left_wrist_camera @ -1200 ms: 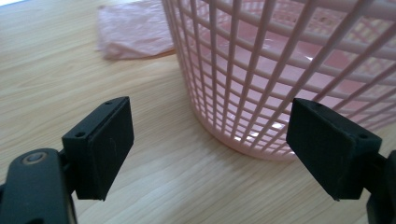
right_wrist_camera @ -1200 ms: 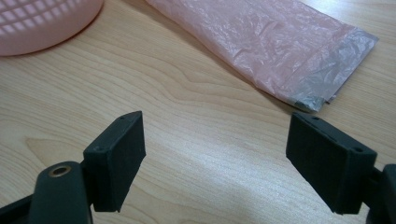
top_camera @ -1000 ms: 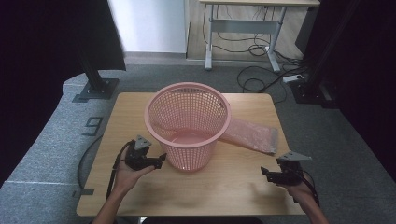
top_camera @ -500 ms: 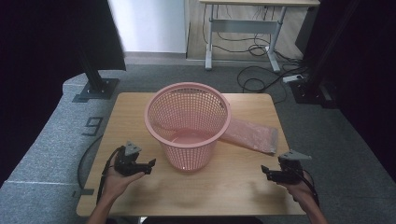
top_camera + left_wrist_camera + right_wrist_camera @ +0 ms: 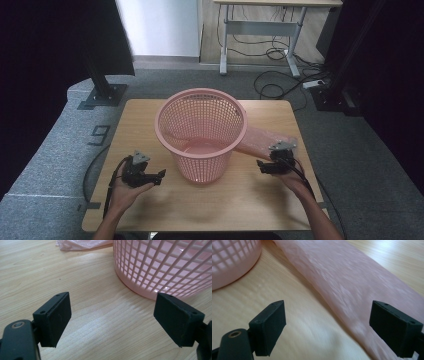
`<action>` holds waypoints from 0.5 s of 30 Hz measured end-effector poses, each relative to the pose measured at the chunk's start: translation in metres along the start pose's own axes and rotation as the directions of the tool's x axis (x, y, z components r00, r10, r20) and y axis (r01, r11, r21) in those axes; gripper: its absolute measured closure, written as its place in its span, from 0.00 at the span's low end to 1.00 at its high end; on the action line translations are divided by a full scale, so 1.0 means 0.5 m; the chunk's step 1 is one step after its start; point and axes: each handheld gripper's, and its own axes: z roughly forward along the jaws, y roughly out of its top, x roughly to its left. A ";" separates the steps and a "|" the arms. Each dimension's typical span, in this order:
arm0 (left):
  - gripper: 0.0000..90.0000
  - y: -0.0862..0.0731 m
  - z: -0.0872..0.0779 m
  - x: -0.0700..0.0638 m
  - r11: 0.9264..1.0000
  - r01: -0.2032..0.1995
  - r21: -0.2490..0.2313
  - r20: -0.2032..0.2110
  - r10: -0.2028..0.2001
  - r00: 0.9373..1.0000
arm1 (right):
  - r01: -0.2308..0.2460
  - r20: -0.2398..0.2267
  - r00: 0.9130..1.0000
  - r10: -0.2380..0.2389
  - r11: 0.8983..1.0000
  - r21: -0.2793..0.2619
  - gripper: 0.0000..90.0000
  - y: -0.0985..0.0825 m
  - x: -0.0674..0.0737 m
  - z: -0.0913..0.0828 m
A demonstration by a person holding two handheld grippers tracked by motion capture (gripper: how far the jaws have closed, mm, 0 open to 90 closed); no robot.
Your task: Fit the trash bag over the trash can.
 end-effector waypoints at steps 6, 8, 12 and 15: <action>0.16 -0.001 0.010 0.005 1.000 -0.010 0.025 0.000 0.010 1.000 | 0.015 -0.024 1.000 -0.013 0.998 0.061 0.14 0.043 0.005 0.100; 0.16 -0.002 0.010 0.004 1.000 -0.010 0.025 0.003 0.010 1.000 | 0.006 -0.031 1.000 -0.004 0.998 0.069 0.14 0.044 0.003 0.108; 0.16 -0.005 0.012 0.005 0.999 -0.016 0.028 0.000 0.016 1.000 | -0.003 -0.040 0.999 0.007 0.995 0.096 0.20 0.043 0.001 0.144; 0.16 -0.007 0.015 0.014 0.999 -0.012 0.036 0.003 0.011 1.000 | 0.016 -0.026 1.000 -0.014 0.996 0.085 0.33 0.041 0.000 0.148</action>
